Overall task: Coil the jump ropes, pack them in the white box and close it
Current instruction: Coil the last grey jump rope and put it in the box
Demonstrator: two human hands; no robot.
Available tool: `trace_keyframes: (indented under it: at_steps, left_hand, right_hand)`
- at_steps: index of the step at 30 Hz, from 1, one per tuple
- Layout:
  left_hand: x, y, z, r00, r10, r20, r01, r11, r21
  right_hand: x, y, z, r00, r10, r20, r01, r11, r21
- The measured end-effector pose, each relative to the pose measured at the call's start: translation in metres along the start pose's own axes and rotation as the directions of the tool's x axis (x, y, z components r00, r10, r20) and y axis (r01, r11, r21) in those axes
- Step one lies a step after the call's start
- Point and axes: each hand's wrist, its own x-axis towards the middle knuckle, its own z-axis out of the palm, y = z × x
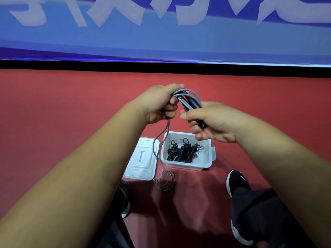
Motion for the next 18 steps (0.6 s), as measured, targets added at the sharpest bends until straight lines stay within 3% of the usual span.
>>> trace_keyframes:
  at_steps: [9, 18]
  left_hand:
    - [-0.0021, 0.0073, -0.0060, 0.993, -0.048, 0.109, 0.067, 0.983, -0.170]
    - [-0.0021, 0.0069, -0.0090, 0.996, 0.029, 0.080, -0.026, 0.999, -0.043]
  right_hand:
    - [-0.0014, -0.0063, -0.0025, 0.999, -0.027, 0.029, 0.022, 0.989, 0.147]
    - [-0.0003, -0.0055, -0.0029, 0.999, -0.046, 0.013, 0.044, 0.989, 0.143]
